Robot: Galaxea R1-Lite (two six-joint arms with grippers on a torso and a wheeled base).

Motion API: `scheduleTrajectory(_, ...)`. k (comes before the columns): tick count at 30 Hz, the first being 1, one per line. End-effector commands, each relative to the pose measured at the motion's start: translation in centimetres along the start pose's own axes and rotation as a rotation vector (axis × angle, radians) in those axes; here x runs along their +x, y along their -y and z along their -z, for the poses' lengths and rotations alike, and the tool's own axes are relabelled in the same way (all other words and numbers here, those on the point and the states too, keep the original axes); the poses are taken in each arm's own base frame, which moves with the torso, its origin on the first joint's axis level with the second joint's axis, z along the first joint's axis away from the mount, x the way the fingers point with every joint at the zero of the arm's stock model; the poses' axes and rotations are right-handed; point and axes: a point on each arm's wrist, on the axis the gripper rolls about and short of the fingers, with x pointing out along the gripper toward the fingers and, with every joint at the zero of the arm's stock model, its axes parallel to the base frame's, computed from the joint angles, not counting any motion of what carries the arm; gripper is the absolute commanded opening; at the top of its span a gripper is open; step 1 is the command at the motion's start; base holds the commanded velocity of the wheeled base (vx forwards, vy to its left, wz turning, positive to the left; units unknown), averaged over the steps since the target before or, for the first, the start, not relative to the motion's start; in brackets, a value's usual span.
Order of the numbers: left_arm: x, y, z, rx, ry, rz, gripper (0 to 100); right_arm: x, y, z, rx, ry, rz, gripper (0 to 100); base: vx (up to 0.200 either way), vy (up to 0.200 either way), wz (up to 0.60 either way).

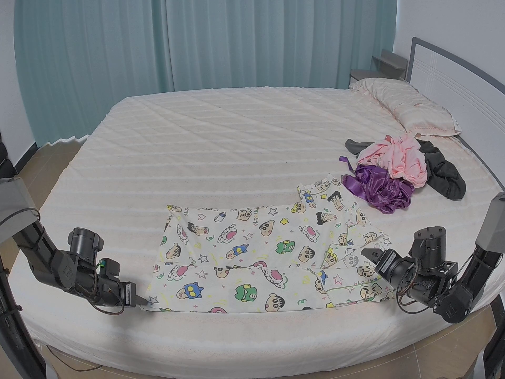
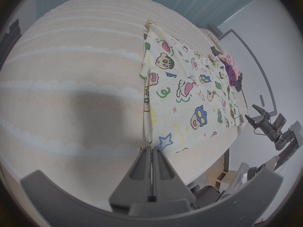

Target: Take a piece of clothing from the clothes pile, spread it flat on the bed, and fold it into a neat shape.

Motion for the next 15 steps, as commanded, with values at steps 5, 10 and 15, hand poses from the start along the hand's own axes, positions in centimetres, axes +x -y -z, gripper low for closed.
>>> scheduleTrajectory(5,-0.2,0.1,0.2,0.0,-0.003,-0.001,100,0.0,0.2,-0.2,0.005,0.002,0.005,100,0.0,0.0,0.0)
scheduleTrajectory(10,-0.4,0.2,-0.5,0.013,0.03,0.002,100,0.0,0.2,-0.2,0.004,0.005,0.005,100,0.0,0.0,0.0)
scheduleTrajectory(15,-1.4,0.8,-2.0,0.036,0.1,0.018,100,0.0,0.4,-0.6,-0.011,0.015,0.01,100,0.0,0.0,0.0)
